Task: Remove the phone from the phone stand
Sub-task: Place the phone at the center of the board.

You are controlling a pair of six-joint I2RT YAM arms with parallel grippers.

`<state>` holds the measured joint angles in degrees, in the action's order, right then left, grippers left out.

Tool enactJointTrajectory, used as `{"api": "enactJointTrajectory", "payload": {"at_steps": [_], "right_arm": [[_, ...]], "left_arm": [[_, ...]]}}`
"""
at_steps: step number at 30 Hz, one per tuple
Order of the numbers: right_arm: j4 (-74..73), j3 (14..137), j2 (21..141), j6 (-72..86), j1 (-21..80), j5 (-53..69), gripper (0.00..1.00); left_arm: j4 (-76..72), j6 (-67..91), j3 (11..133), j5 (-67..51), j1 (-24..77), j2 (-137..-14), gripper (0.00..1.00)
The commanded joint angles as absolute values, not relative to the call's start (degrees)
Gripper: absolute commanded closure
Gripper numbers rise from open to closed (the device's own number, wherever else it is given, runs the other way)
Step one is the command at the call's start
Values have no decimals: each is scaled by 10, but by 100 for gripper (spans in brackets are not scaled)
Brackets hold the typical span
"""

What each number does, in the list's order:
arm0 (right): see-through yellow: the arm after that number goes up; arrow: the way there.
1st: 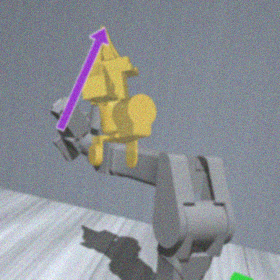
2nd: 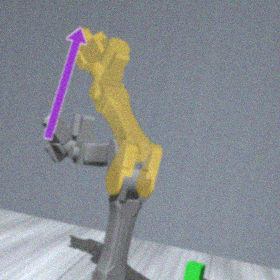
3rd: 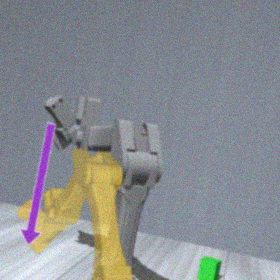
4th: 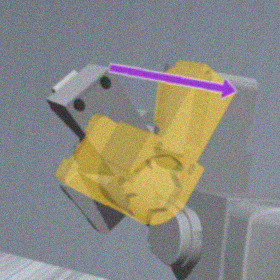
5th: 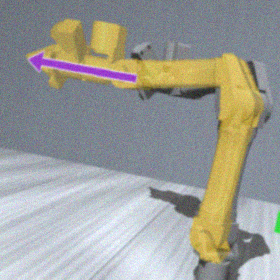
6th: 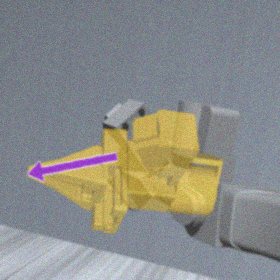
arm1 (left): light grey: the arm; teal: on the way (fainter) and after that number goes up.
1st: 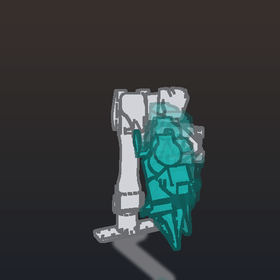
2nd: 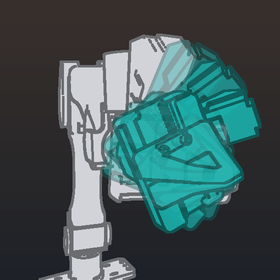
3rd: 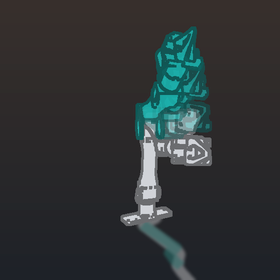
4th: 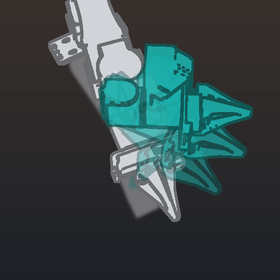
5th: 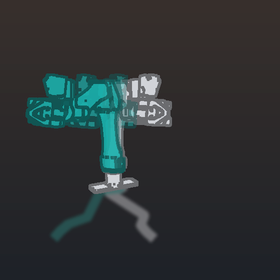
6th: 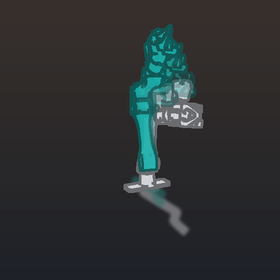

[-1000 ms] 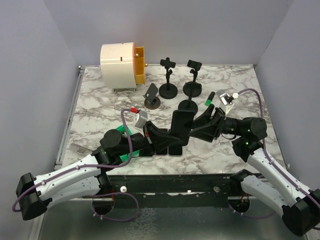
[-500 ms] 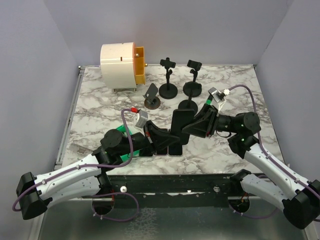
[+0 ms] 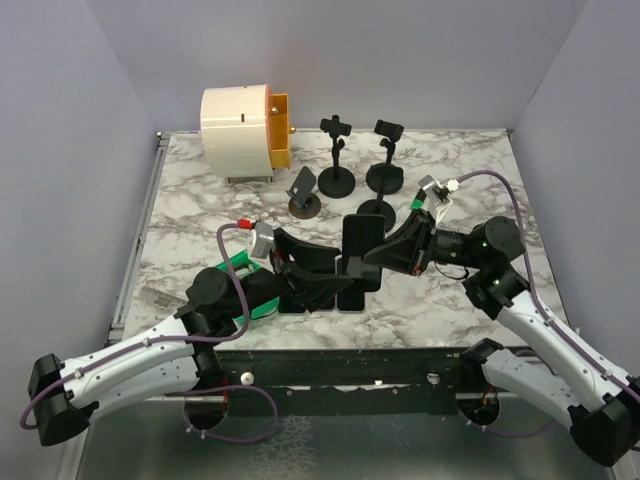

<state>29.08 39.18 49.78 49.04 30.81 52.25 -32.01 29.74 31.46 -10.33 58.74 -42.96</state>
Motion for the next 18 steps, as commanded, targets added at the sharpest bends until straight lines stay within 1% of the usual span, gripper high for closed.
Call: {"api": "enactJointTrajectory", "payload": {"at_steps": [1,4,7,8,10,14,16,18], "right_arm": [[56,470,449,313,312,435,100],[-124,502,440,219,312,320,100],[-249,498,466,204,312,155,100],[-278,489,479,207,312,125,100],[-292,454,492,220,312,98,100],[-259,381,495,260,311,101,100],[-253,362,498,269,311,107,100],[-249,350,502,273,311,104,100]], "left_arm": [[-278,247,284,11,588,-369,16],[-197,210,288,106,588,-313,13],[-123,162,312,194,588,-279,12],[-104,146,322,216,588,-276,12],[-74,116,345,267,588,-285,12],[-6,66,403,352,588,-343,13],[15,43,427,355,587,-374,12],[16,26,437,332,587,-396,12]]}}
